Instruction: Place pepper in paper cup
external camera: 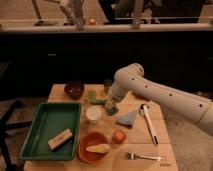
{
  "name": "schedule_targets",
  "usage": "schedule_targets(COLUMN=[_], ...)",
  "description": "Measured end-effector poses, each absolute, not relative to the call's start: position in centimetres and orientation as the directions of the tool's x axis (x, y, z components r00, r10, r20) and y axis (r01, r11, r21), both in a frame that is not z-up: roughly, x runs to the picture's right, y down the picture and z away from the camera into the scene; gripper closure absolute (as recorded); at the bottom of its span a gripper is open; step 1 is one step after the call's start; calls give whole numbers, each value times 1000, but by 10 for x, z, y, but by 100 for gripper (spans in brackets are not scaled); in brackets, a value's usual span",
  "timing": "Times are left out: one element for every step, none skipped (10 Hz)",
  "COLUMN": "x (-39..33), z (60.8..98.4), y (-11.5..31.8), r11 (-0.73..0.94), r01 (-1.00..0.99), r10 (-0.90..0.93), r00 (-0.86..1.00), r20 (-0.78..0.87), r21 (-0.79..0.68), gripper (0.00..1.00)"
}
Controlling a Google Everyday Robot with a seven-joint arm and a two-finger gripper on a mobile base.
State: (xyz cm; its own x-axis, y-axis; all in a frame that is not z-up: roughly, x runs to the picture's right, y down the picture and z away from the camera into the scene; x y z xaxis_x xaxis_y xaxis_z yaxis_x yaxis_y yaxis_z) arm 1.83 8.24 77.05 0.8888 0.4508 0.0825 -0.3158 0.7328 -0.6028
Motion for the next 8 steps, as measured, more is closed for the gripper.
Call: schedule_targets(x=[15,8,-2,-13,-23,-33,-46,-57], z=[768,764,759,755,752,751,750,750], y=[86,92,99,104,109,112,115,116], r11=[734,736,739,744,748,752,756,757], r01=[-303,-280,-254,-226,-202,-179,-156,-138], r10=[442,425,407,386,367,347,327,313], r00=[892,899,906,914,920,926,931,934], r20=[89,100,114,128,140,149,160,169], r21=[-608,-616,-624,-629,-632,-634,-636,-638], gripper=[100,100,100,100,100,100,100,100])
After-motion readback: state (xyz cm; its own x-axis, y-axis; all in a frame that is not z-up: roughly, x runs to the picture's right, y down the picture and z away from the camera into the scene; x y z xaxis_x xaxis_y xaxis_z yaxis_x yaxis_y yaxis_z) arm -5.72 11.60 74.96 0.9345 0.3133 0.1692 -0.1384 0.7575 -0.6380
